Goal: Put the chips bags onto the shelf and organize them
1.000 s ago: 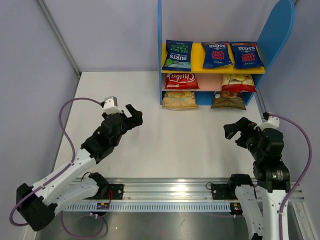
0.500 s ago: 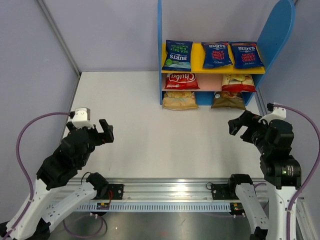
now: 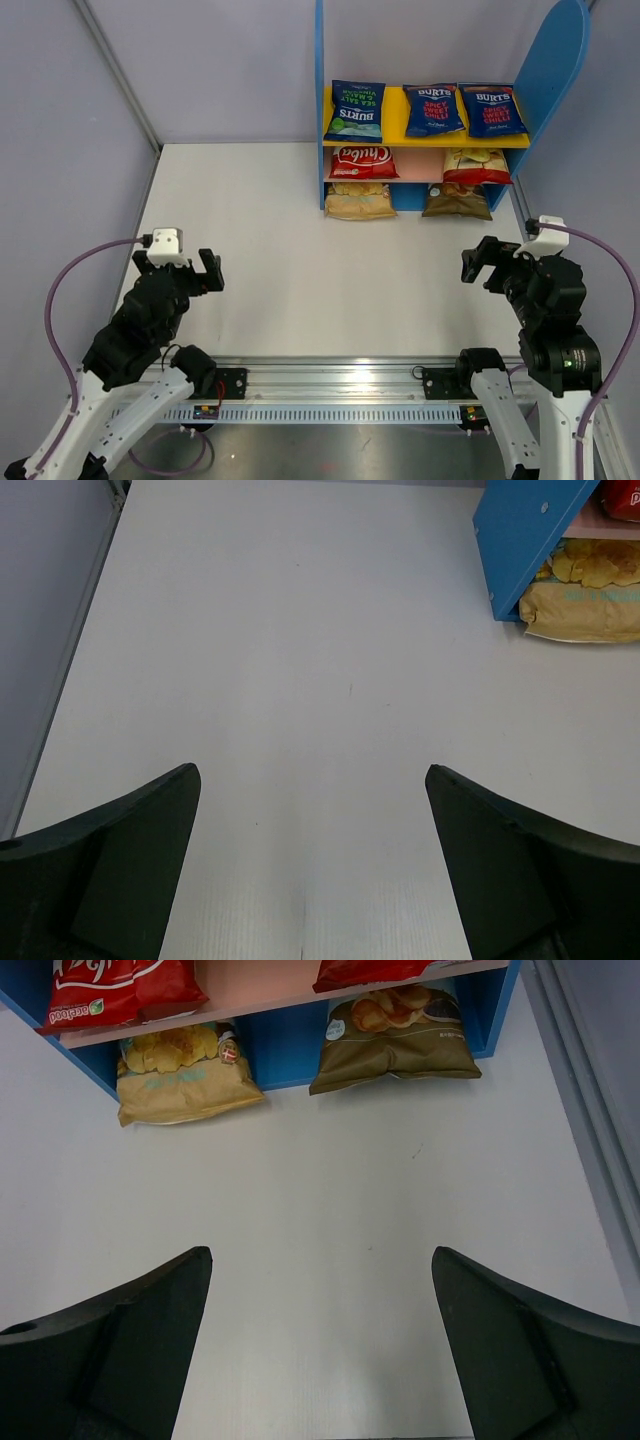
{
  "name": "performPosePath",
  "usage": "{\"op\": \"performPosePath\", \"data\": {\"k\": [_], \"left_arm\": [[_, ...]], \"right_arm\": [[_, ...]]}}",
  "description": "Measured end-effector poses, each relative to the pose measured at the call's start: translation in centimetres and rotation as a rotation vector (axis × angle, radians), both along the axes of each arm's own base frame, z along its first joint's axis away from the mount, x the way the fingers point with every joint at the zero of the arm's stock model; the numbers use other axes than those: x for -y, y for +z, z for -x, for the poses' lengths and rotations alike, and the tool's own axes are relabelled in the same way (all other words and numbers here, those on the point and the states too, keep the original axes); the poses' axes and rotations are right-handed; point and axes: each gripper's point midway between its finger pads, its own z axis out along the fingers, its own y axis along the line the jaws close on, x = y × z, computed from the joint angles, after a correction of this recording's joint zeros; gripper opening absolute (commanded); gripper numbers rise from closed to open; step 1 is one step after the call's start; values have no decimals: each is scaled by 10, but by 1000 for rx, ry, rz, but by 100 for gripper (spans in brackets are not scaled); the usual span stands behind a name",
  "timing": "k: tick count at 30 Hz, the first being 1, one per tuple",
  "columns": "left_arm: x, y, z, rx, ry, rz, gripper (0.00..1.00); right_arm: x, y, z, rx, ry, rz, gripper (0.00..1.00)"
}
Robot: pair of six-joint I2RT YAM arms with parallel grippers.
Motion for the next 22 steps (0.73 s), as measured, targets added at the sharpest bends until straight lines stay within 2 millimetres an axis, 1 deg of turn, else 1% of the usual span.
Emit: {"op": "performPosePath", "data": {"k": [3,6,9,11,15,22], "left_arm": [[0,-10,-1,6,-9,6,99],[4,-20,1,-4,-40,8,99],[6,-18,1,7,-52,20,99],[7,-16,0,17,-56,29,99],[8,-14,-1,22,-63,41,99],[9,-13,-2,24,-71,47,99]], "right_arm": [[-6,0,-1,20,35,7,99],[-11,3,4,69,70,11,100],[-12,7,11,122,82,10,99],[-12,6,13,135,83,9,100],[-13,3,12,132,84,8,99],[-14,7,10,154,90,1,100]]}}
